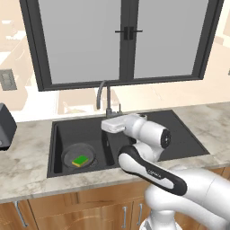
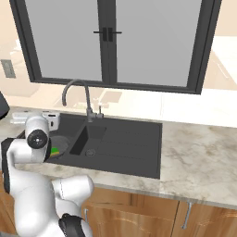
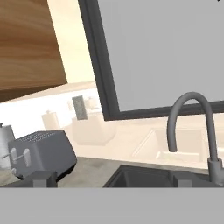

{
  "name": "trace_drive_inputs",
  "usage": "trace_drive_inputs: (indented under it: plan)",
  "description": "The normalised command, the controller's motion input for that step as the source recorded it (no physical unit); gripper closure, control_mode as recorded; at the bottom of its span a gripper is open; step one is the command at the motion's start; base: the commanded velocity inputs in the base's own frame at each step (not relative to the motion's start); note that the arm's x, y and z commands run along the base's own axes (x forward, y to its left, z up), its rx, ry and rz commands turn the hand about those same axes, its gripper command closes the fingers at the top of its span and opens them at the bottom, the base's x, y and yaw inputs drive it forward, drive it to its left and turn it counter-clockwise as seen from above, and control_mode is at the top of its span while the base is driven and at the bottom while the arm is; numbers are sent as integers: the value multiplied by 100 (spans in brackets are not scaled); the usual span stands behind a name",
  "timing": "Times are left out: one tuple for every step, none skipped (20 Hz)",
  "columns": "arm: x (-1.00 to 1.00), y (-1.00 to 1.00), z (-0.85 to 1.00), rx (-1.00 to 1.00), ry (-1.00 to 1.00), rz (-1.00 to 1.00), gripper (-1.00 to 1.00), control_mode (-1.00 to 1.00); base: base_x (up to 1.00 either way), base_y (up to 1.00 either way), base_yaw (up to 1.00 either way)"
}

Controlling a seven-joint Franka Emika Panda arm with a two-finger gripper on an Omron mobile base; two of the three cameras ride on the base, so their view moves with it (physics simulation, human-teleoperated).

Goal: Pick the pan and sponge and place them into the sink. Then turn on the water.

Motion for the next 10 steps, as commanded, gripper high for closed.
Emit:
trace_drive_inputs:
  plan:
    - [1,-26,0,0,-4,3,-100,-100,0,0,0]
    - [1,-25,0,0,-4,3,-100,-100,0,0,0]
    - [1,-22,0,-1,-2,2,-100,-100,0,0,0]
    - [0,-16,-2,-1,0,1,-100,-100,0,0,0]
    - [3,-16,-2,-1,-2,1,-100,-100,0,0,0]
    - [3,-16,0,-1,-3,1,-100,-100,0,0,0]
    - [8,-15,-1,0,-3,0,-100,-100,0,0,0]
    - [9,-14,-2,0,-2,0,-100,-100,0,0,0]
    - [10,-11,-2,0,-2,1,-100,-100,0,0,0]
    - [7,-13,-2,0,-1,1,-100,-100,0,0,0]
